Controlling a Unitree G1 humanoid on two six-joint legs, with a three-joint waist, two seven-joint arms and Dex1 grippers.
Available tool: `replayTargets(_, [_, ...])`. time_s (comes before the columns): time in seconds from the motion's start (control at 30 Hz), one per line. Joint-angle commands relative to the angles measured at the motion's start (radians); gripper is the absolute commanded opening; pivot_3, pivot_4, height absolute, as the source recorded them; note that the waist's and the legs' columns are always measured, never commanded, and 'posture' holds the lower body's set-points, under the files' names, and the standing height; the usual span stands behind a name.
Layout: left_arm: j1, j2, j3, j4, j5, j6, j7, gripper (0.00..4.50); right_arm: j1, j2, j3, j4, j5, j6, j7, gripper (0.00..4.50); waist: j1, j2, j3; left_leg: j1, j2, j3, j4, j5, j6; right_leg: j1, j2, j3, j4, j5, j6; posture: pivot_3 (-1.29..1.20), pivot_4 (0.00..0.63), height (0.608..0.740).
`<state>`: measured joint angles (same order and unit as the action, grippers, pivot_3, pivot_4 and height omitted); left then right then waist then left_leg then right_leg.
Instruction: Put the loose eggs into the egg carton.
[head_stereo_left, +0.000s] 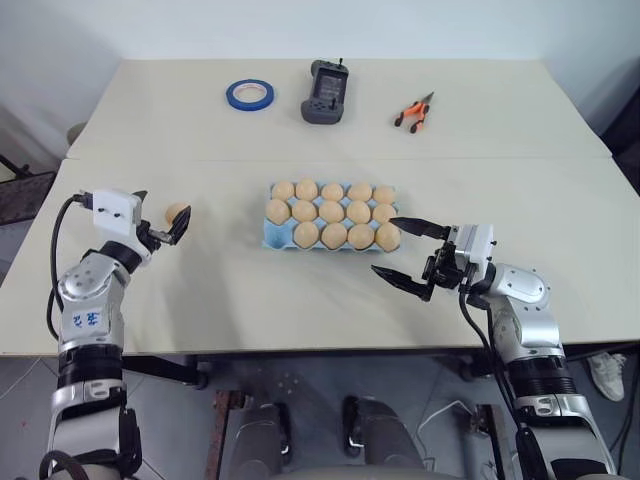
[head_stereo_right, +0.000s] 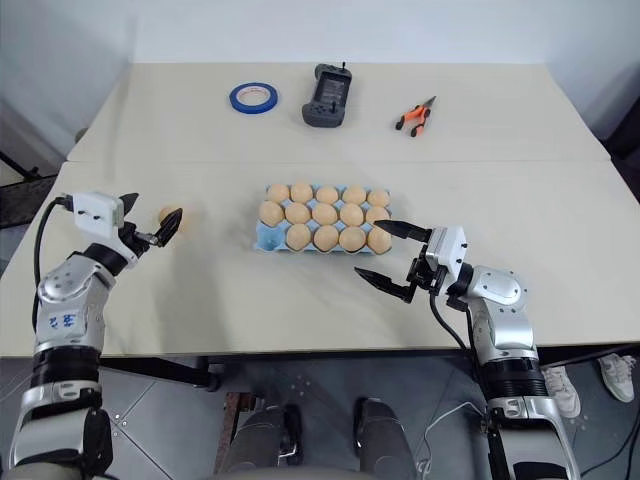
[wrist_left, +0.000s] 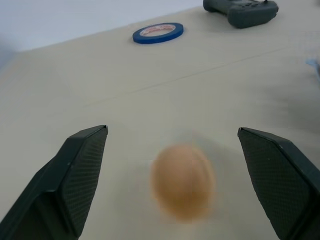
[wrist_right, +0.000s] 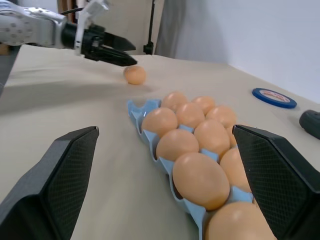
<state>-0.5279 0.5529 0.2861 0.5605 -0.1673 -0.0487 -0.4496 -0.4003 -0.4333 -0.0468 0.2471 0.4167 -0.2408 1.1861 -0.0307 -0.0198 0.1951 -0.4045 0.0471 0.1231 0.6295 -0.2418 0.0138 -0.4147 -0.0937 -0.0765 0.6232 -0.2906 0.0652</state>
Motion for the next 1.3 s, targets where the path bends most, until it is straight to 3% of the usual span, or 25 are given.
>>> replayTargets(0.03, [-0.041,0.004,-0.025,0.085,0.021,-0.017,-0.009,4.26,0.013,-0.004,-0.015,-0.035,0.006,-0.021,-0.011,4.50,-0.001,0.000,0.000,0.000,0.000,0.000,0.000,0.000,0.001,0.000,0.000,0.000,0.000,0.000,0.000,0.00,0.150,0.740])
replayTargets(0.1, [-0.060,-0.002,-0.042,0.121,0.026,-0.008,-0.014,3.85,0.020,-0.004,-0.016,-0.041,0.007,-0.022,-0.016,4.50,0.002,0.000,0.000,0.000,0.001,0.000,0.000,0.001,0.001,-0.001,0.001,-0.001,0.000,0.000,0.000,0.00,0.150,0.740])
replayTargets(0.3, [-0.094,0.003,-0.035,0.185,0.010,-0.015,0.000,1.88,0.032,-0.006,-0.018,-0.051,0.007,-0.024,-0.031,4.50,0.004,0.000,0.000,0.000,0.000,0.000,0.002,-0.001,-0.003,-0.001,0.000,-0.001,0.002,0.000,0.000,0.00,0.150,0.740])
replayTargets(0.4, [-0.105,-0.006,-0.025,0.159,-0.030,-0.061,-0.061,1.59,0.035,-0.006,-0.017,-0.051,0.006,-0.024,-0.035,4.50,0.004,0.000,0.000,0.000,0.000,-0.001,0.002,-0.001,-0.003,-0.001,0.000,-0.001,0.003,0.000,0.000,0.00,0.150,0.740])
replayTargets(0.57, [-0.117,-0.031,-0.076,-0.050,-0.138,-0.009,-0.279,1.59,0.026,-0.009,-0.016,-0.043,0.004,-0.022,-0.038,4.50,0.004,-0.001,0.000,0.000,0.000,-0.001,0.001,-0.001,-0.004,-0.001,0.000,-0.001,0.002,0.000,0.000,0.00,0.150,0.740])
replayTargets(0.7, [-0.116,-0.026,-0.176,-0.173,-0.121,0.059,-0.393,1.59,0.018,-0.012,-0.017,-0.036,0.002,-0.022,-0.037,4.50,0.005,-0.001,0.000,0.000,0.000,0.000,0.002,0.000,-0.003,-0.001,0.000,-0.001,0.003,0.000,0.000,0.00,0.150,0.740])
replayTargets(1.03, [-0.152,-0.064,-0.275,-0.074,-0.072,0.038,-0.485,1.59,0.055,-0.021,-0.031,-0.081,0.002,-0.016,-0.068,4.50,0.004,-0.001,0.000,0.000,0.001,0.000,0.002,0.002,-0.001,-0.001,0.001,-0.001,0.004,0.000,0.000,0.00,0.150,0.740])
replayTargets(1.3, [-0.161,-0.073,-0.258,0.001,-0.061,-0.045,-0.494,4.13,0.088,-0.035,-0.031,-0.133,0.013,0.022,-0.082,4.50,0.004,-0.001,0.000,0.000,0.000,-0.001,0.003,0.002,0.002,-0.001,0.000,-0.001,0.003,0.000,0.000,0.00,0.150,0.740])
